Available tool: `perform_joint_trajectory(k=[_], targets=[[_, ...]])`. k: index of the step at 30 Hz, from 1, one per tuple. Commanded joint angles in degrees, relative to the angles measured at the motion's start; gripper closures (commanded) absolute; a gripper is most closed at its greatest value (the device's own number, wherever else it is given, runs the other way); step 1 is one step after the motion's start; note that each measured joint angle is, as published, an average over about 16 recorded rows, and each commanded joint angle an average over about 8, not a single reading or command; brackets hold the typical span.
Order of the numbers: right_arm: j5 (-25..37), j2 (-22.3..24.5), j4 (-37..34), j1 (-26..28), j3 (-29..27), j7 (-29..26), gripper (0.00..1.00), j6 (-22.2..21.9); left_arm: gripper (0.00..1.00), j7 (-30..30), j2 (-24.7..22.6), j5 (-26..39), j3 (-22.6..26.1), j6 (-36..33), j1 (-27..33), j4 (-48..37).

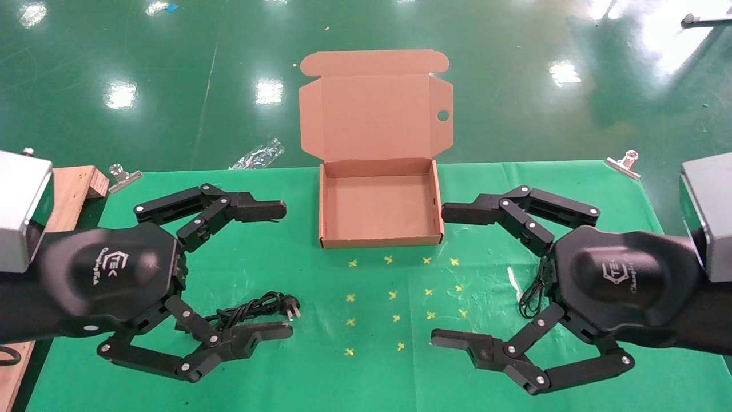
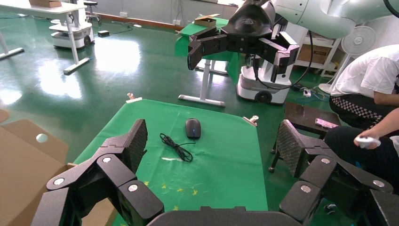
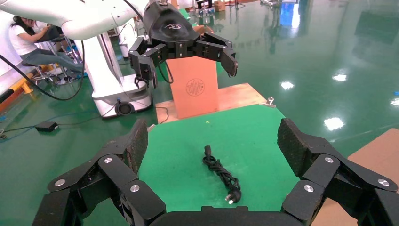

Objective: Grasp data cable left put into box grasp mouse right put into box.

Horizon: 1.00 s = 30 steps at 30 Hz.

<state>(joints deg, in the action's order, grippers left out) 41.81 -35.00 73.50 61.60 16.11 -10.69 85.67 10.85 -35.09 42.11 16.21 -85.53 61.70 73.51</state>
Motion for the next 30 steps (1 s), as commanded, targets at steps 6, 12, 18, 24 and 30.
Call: perform_joint_trajectory(k=[6, 12, 18, 24, 30], targets=[[0.0, 0.0, 0.0, 0.0, 0.0, 0.0, 0.0, 0.0, 0.0, 0.0, 0.0, 0.0, 0.0, 0.0, 0.0, 0.0], [0.0, 0.1, 0.1, -0.1, 0.0, 0.0, 0.0, 0.0, 0.0, 0.0, 0.0, 0.0, 0.0, 0.0, 0.0, 0.0], [5.1, 2.5, 0.9, -0.9, 1.0, 0.7, 0.0, -1.0, 0.0, -1.3, 0.7, 5.4, 1.7, 0.0, 0.4, 1.5], [15.3, 5.9, 2.9, -2.8, 3.3, 0.8, 0.0, -4.9, 0.0, -3.6, 0.3, 24.6, 7.5, 2.6, 4.2, 3.7], [19.9, 7.2, 3.2, -5.1, 4.3, -0.3, 0.0, -8.8, 0.0, -0.9, -3.5, 45.5, 14.3, 6.9, 8.5, 3.9]])
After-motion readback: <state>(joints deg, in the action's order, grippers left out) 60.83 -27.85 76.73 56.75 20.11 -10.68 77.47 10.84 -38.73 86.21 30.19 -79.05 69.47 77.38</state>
